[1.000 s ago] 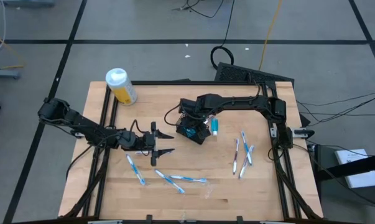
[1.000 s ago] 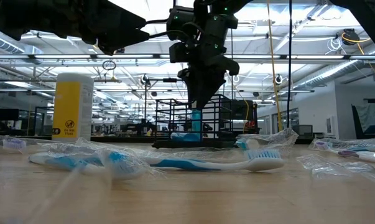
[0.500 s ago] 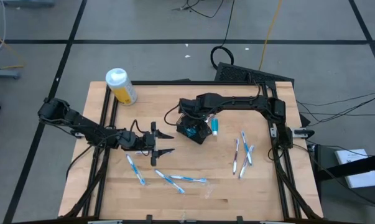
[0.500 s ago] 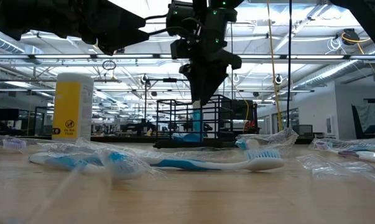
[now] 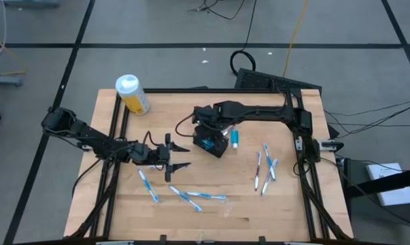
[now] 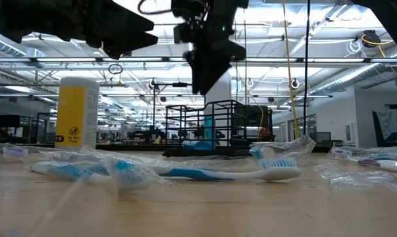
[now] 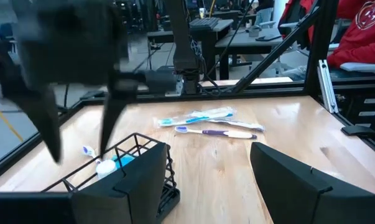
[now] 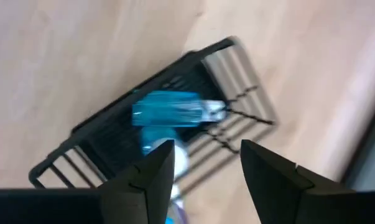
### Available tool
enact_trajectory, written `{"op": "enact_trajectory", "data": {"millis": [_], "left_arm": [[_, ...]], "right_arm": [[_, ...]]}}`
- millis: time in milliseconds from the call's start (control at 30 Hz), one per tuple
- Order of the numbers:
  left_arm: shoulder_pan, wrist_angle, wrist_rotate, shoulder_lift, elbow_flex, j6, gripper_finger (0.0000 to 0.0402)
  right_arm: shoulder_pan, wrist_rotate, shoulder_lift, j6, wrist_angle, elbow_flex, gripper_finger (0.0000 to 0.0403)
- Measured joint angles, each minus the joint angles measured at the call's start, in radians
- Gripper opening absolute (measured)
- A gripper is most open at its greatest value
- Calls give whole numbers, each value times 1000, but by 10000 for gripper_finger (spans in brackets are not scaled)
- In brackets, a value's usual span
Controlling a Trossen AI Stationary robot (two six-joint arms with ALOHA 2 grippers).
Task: Pick & Place toothbrushing station
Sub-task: Put the blue mouthwash into the wire organizer
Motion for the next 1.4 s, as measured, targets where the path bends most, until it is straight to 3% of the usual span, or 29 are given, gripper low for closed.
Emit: {"op": "enact_trajectory", "data": {"millis": [133,333,467,600,767,1000,1267,1400], "left_arm": [[0,-39,-4,0,0,-15,241],[-23,-164,-4,-49,0,-77,241],[-76,-262,-4,-86,-1,-129,241],[-134,-301,-46,-111,0,-147,241],[-166,-320,-134,-112,0,-146,241],[-167,-329,-154,-111,0,-130,241],[-163,-336,-161,-111,0,-119,241],[-148,-336,-162,-111,0,-118,241]], "right_arm": [[41,10,-44,21,-6,66,178],[149,-69,-133,169,-15,73,178],[273,-61,-151,280,-49,73,178],[378,26,-153,409,-104,51,178],[418,45,-156,580,-107,-43,178],[393,93,-281,733,30,-368,178],[334,92,-545,883,392,-862,178],[293,93,-625,917,606,-1043,178]]}}
